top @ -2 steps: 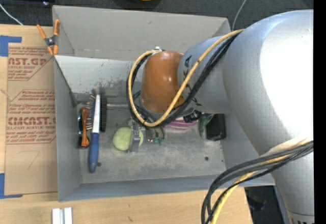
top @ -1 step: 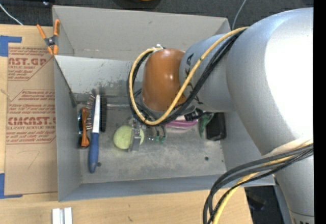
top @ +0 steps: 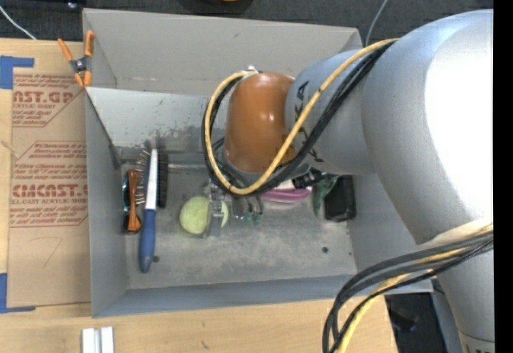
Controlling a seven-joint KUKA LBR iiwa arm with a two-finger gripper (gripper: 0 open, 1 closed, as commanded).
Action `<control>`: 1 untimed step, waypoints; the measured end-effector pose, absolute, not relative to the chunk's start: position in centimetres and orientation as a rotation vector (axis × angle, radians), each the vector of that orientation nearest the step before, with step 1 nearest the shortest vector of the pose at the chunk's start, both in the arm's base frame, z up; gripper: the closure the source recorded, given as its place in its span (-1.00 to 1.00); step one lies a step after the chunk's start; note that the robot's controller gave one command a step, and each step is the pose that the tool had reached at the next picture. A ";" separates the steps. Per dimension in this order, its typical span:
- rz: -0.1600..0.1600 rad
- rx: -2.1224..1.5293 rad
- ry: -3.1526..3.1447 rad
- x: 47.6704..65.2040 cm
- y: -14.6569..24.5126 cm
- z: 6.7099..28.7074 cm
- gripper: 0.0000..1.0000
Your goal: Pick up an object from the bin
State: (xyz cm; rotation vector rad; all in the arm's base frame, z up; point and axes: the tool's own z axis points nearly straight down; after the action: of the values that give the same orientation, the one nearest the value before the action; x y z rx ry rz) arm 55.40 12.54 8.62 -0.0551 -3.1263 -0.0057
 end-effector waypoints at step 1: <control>-0.005 -0.055 -3.122 55.3 12.5 10.8 1.00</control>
Offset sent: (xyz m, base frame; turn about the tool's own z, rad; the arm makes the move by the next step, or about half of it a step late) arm -0.0003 0.0000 0.0088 0.0000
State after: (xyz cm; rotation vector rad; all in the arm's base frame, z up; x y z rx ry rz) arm 55.28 12.52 10.83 -0.0548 -3.1224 -0.0045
